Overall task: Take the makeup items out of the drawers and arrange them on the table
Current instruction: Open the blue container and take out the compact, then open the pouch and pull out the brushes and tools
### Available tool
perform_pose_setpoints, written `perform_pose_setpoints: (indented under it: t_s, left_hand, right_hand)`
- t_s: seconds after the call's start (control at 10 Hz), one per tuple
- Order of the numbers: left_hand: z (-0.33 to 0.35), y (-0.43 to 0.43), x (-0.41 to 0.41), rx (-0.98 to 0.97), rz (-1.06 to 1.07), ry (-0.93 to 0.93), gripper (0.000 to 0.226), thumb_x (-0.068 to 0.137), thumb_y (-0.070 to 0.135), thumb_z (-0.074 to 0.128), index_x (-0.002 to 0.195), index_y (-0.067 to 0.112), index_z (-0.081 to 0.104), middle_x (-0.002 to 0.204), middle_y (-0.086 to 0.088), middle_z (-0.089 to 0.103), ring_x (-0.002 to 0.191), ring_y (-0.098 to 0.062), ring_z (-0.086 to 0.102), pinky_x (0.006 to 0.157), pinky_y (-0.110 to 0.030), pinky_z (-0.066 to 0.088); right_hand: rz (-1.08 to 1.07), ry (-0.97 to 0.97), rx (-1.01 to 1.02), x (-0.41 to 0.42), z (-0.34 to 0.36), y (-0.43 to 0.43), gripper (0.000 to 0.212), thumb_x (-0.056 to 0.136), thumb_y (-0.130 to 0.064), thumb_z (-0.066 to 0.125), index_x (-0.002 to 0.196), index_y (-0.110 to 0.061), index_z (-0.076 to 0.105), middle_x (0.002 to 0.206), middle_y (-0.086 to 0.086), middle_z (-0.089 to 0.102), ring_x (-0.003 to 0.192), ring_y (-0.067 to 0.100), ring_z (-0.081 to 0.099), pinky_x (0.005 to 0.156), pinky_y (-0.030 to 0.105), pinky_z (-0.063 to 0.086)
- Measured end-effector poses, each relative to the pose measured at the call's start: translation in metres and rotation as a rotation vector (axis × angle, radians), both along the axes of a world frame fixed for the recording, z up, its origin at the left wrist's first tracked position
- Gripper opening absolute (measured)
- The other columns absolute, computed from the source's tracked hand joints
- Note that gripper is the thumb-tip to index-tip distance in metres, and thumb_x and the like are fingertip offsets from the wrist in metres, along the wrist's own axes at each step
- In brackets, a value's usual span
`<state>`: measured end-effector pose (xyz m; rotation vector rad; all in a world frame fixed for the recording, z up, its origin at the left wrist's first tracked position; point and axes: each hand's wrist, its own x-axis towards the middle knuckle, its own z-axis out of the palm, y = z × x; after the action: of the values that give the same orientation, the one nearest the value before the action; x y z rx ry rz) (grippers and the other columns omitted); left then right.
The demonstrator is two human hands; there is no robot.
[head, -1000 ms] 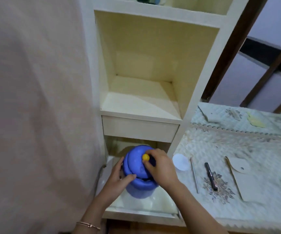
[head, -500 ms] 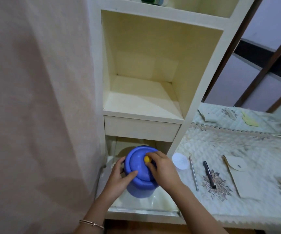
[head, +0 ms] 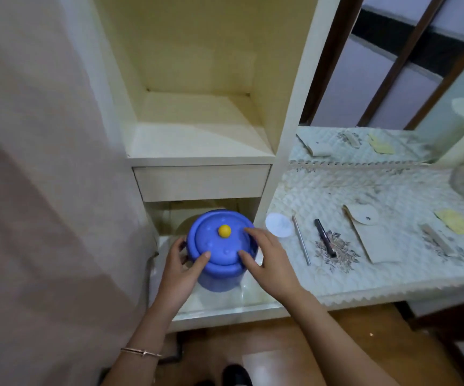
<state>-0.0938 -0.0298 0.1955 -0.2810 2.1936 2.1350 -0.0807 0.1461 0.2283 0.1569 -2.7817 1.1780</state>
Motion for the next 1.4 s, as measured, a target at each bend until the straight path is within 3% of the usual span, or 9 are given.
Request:
perform_pose_setpoints:
  t_s: [0.2, 0.3, 0.5, 0.6, 0.7, 0.9, 1.0, 1.2, 1.4]
  left_hand:
    - [-0.024, 0.002, 0.041, -0.131, 0.103, -0.036, 0.042, 0.087, 0.011, 0.059, 0.126, 0.009, 0.044, 0.115, 0.0, 0.05, 0.098, -0.011, 0.053, 0.078, -0.02, 0.042]
    - [-0.053, 0.004, 0.078, -0.257, -0.062, -0.058, 0.021, 0.085, 0.006, 0.059, 0.098, 0.021, 0.054, 0.094, 0.001, 0.058, 0.075, 0.002, 0.058, 0.064, -0.004, 0.044]
    - [-0.11, 0.029, 0.14, -0.491, -0.649, -0.478, 0.007, 0.089, 0.019, 0.057, 0.095, 0.022, 0.055, 0.102, 0.0, 0.06, 0.099, -0.013, 0.056, 0.07, -0.008, 0.039]
    - [-0.14, 0.051, 0.169, -0.535, -0.625, -0.687, 0.013, 0.087, 0.026, 0.059, 0.099, 0.022, 0.059, 0.114, -0.005, 0.064, 0.105, -0.02, 0.06, 0.084, -0.025, 0.049]
    - [-0.28, 0.013, 0.326, -0.715, -0.776, -0.623, 0.009, 0.088, 0.026, 0.056, 0.096, 0.021, 0.059, 0.11, -0.005, 0.064, 0.101, -0.02, 0.06, 0.081, -0.026, 0.048]
    - [-0.176, 0.154, 0.318, -0.614, -0.814, -0.944, 0.009, 0.091, 0.025, 0.051, 0.09, 0.021, 0.059, 0.101, -0.005, 0.063, 0.094, -0.021, 0.058, 0.074, -0.027, 0.044]
    - [-0.11, 0.232, 0.227, -0.668, -0.664, -0.874, 0.014, 0.093, 0.024, 0.048, 0.084, 0.021, 0.059, 0.095, -0.007, 0.061, 0.088, -0.022, 0.056, 0.071, -0.029, 0.041]
    - [-0.115, 0.287, 0.208, -0.603, -0.663, -0.832, 0.017, 0.094, 0.028, 0.047, 0.108, 0.018, 0.051, 0.101, 0.001, 0.057, 0.087, -0.013, 0.055, 0.067, -0.023, 0.041]
    - [-0.131, 0.334, 0.173, -0.622, -0.676, -0.931, 0.015, 0.093, 0.028, 0.046, 0.098, 0.016, 0.053, 0.103, -0.004, 0.055, 0.093, -0.02, 0.054, 0.068, -0.028, 0.04]
  right_hand:
    - [-0.266, -0.189, -0.1, 0.06, -0.033, 0.055, 0.031, 0.087, -0.023, 0.059, 0.117, -0.015, 0.058, 0.105, -0.008, 0.06, 0.096, 0.005, 0.056, 0.073, -0.002, 0.038]
    - [-0.333, -0.469, -0.095, 0.107, -0.064, 0.086, 0.03, 0.088, -0.024, 0.058, 0.116, -0.015, 0.059, 0.101, -0.005, 0.063, 0.093, 0.009, 0.059, 0.073, 0.006, 0.043]
    - [-0.462, -0.895, -0.254, 0.204, -0.124, 0.136, 0.026, 0.089, -0.016, 0.056, 0.113, -0.008, 0.058, 0.1, 0.002, 0.057, 0.089, 0.014, 0.054, 0.076, 0.02, 0.039]
    - [-0.51, -1.028, -0.3, 0.255, -0.148, 0.175, 0.007, 0.085, -0.018, 0.059, 0.086, -0.013, 0.064, 0.085, 0.004, 0.059, 0.08, 0.018, 0.052, 0.07, 0.024, 0.04]
    - [-0.492, -1.13, -0.305, 0.307, -0.173, 0.224, 0.019, 0.079, -0.018, 0.059, 0.062, -0.018, 0.051, 0.069, 0.002, 0.05, 0.072, 0.018, 0.047, 0.069, 0.028, 0.035]
    - [-0.762, -1.187, -0.439, 0.386, -0.171, 0.34, 0.004, 0.089, -0.015, 0.054, 0.085, -0.017, 0.054, 0.071, -0.005, 0.051, 0.063, 0.01, 0.049, 0.061, 0.021, 0.042]
    - [-0.924, -1.168, -0.526, 0.406, -0.166, 0.387, 0.024, 0.091, -0.01, 0.05, 0.068, -0.019, 0.05, 0.068, 0.002, 0.051, 0.06, 0.015, 0.047, 0.059, 0.028, 0.042]
    - [-1.023, -1.061, -0.638, 0.407, -0.167, 0.437, 0.014, 0.091, -0.003, 0.046, 0.08, 0.002, 0.054, 0.07, 0.009, 0.049, 0.067, 0.021, 0.042, 0.04, 0.016, 0.037]
    - [-0.963, -1.139, -0.638, 0.37, -0.178, 0.452, 0.017, 0.088, 0.0, 0.052, 0.071, -0.003, 0.052, 0.059, 0.007, 0.047, 0.04, 0.011, 0.044, 0.028, 0.008, 0.028]
